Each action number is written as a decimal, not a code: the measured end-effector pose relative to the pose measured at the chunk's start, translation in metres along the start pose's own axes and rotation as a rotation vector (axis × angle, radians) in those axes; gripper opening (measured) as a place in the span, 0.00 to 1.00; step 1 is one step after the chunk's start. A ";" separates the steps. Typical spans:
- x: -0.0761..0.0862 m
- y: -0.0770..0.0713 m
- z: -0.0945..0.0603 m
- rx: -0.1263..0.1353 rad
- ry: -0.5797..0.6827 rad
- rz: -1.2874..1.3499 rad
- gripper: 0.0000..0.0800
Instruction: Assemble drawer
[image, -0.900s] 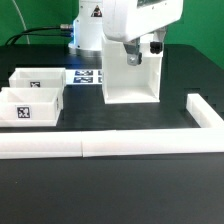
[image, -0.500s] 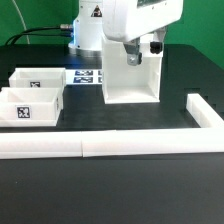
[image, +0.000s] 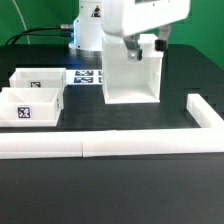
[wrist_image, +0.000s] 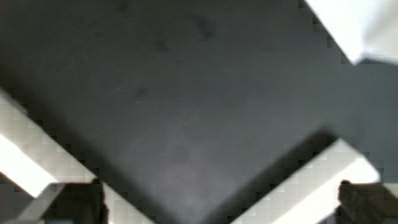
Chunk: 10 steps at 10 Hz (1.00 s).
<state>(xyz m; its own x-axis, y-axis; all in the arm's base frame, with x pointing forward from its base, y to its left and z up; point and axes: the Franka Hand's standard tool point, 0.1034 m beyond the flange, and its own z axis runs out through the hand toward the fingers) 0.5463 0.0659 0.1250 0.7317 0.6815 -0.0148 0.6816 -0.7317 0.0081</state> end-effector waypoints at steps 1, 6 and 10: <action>-0.005 -0.015 -0.006 -0.005 -0.005 0.066 0.81; -0.017 -0.030 -0.009 -0.003 -0.014 0.126 0.81; -0.032 -0.060 -0.019 -0.035 -0.027 0.312 0.81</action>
Offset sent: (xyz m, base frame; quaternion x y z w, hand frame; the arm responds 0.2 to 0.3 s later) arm 0.0000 0.0000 0.0000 0.0000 0.0000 0.0000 1.0000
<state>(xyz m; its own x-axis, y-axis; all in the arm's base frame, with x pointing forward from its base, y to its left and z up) 0.4818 0.0879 0.1443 0.9056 0.4228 -0.0322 0.4240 -0.9042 0.0509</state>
